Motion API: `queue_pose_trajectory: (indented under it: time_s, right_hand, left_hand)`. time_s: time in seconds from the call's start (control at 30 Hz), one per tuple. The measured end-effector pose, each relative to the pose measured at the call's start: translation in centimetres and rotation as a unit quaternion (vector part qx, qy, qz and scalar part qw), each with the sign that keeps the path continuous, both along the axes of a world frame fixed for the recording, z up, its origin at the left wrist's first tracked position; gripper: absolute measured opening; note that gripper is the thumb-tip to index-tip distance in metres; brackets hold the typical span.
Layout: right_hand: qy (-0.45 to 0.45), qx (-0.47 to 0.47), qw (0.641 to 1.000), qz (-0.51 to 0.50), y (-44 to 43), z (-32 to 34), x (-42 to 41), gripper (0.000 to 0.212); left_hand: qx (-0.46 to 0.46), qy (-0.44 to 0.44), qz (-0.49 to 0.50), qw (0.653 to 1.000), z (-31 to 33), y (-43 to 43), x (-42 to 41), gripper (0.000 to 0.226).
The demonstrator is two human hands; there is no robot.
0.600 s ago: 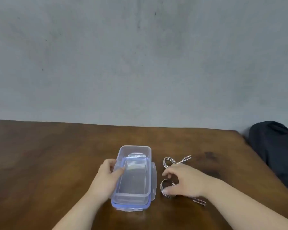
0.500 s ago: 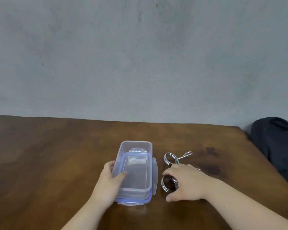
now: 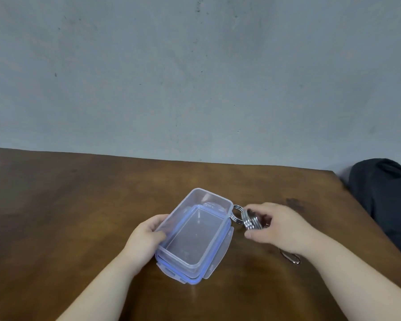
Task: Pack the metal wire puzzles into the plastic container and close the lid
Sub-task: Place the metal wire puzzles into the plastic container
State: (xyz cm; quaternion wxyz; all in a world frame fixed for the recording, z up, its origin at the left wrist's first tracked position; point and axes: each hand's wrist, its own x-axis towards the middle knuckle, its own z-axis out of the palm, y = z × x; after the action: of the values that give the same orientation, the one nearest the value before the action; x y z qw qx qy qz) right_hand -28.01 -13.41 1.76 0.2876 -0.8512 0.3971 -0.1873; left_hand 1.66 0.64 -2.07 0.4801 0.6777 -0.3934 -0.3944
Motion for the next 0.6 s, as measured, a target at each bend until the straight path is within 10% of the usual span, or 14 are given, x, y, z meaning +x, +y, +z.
queue_pose_trajectory:
  time_s: [0.23, 0.6]
  right_hand:
    - [-0.049, -0.018, 0.997, 0.064, 1.8, 5.4, 1.3, 0.042]
    - [0.293, -0.148, 0.905, 0.270, 2.3, 5.3, 11.2, 0.027]
  left_hand:
    - [0.023, 0.008, -0.086, 0.996, 0.5, -1.5, 1.5, 0.050]
    - [-0.007, 0.047, -0.128, 0.991, -0.6, -5.0, 1.3, 0.060]
